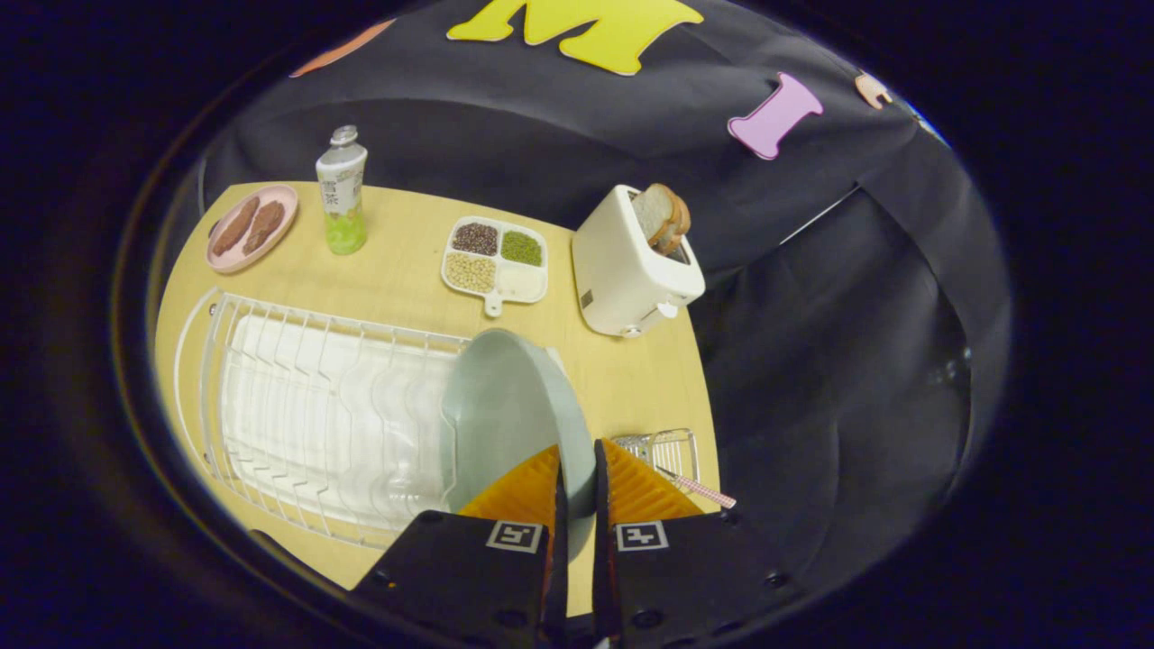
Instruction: Take the plate from the dish rack, then take the spoon from the basket and place it into the plate.
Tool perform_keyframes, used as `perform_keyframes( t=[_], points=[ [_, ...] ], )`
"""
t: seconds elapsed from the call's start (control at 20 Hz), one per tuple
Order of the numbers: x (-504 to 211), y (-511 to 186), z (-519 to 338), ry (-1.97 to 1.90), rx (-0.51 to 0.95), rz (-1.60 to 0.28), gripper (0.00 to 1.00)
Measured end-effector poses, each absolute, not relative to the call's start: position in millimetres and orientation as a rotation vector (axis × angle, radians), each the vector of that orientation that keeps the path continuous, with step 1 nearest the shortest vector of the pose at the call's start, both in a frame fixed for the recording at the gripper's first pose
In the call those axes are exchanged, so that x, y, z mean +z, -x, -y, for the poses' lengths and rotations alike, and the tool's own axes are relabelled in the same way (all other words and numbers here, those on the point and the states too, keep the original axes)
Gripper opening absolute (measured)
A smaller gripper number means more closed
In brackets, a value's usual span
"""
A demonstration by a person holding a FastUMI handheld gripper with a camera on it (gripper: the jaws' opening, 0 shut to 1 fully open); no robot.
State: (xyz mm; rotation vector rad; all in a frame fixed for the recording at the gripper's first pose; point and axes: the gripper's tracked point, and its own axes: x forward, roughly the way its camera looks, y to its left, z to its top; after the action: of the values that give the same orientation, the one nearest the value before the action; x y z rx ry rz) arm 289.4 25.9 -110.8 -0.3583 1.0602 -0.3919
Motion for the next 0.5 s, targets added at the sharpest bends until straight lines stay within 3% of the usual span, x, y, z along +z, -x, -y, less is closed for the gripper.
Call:
perform_keyframes(
  t=[0.25, 0.5],
  points=[
    [-99, -279, -18, 0.351, -0.476, -0.986, 0.16],
    [-74, -250, -10, 0.265, -0.419, -0.877, 0.16]
  ],
)
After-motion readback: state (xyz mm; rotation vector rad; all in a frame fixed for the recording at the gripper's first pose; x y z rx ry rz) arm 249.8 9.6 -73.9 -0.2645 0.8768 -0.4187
